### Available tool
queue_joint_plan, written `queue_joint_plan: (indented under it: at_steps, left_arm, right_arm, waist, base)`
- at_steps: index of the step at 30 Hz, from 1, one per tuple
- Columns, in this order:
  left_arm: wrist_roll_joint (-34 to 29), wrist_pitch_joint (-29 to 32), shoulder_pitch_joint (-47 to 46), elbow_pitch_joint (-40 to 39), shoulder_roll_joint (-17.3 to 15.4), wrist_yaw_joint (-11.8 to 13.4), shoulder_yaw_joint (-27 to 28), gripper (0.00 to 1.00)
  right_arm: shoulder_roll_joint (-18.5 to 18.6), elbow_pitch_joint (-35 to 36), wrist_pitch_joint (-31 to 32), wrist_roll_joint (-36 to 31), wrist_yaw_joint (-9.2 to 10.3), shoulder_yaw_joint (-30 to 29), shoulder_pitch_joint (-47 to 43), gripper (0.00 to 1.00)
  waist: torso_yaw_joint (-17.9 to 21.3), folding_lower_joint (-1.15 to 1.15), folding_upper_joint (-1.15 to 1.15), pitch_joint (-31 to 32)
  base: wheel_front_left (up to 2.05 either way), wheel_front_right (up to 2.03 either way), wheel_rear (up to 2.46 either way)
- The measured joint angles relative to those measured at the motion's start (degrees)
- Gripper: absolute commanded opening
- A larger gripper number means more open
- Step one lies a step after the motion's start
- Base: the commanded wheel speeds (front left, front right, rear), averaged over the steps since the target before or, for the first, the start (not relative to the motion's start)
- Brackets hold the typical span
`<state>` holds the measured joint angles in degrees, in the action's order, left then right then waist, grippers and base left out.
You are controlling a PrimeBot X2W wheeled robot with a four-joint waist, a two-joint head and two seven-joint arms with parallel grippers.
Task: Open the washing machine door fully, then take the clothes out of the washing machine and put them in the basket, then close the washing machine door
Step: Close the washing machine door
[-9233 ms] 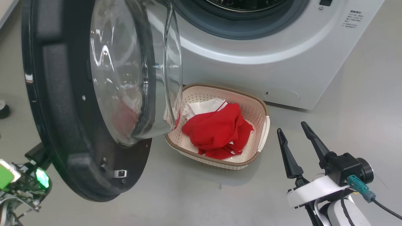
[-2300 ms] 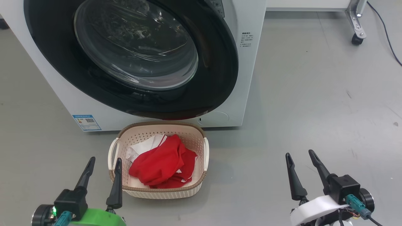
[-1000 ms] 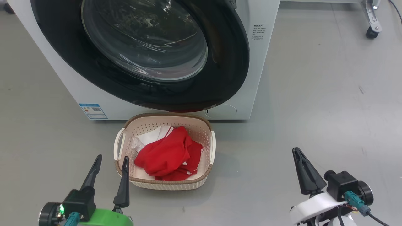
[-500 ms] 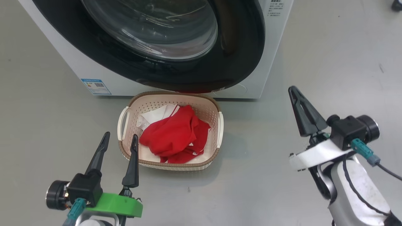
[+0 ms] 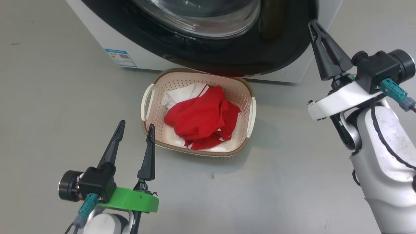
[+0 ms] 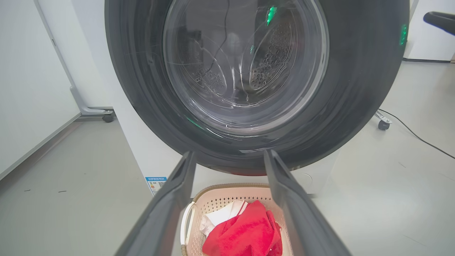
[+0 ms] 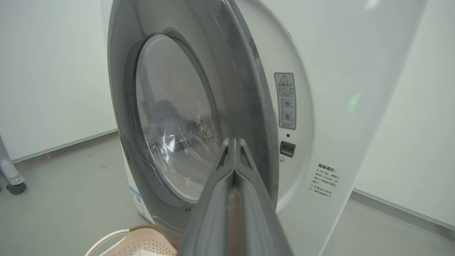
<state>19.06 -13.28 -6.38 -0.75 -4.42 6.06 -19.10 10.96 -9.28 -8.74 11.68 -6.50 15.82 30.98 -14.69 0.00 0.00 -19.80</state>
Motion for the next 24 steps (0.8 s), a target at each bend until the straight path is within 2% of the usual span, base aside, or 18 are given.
queue_joint_plan:
  at_steps: [11, 24]
  left_arm:
    - [0.0, -0.5, -1.0, 1.4, 0.6, -0.3, -0.3, 1.00]
    - [0.0, -0.9, -2.4, 2.1, 1.3, -0.3, -0.4, 1.00]
  right_arm:
    - [0.7, -4.0, 1.3, 2.2, -0.47, 0.7, 7.5, 0.00]
    - [1.1, -8.5, 1.4, 4.0, -0.71, 0.5, 13.4, 0.00]
  waist:
    - [-3.9, 0.00, 0.00, -2.6]
    - [-4.7, 0.00, 0.00, -4.3]
  base:
    - [0.00, 0.00, 0.00]
    - [0.00, 0.00, 0.00]
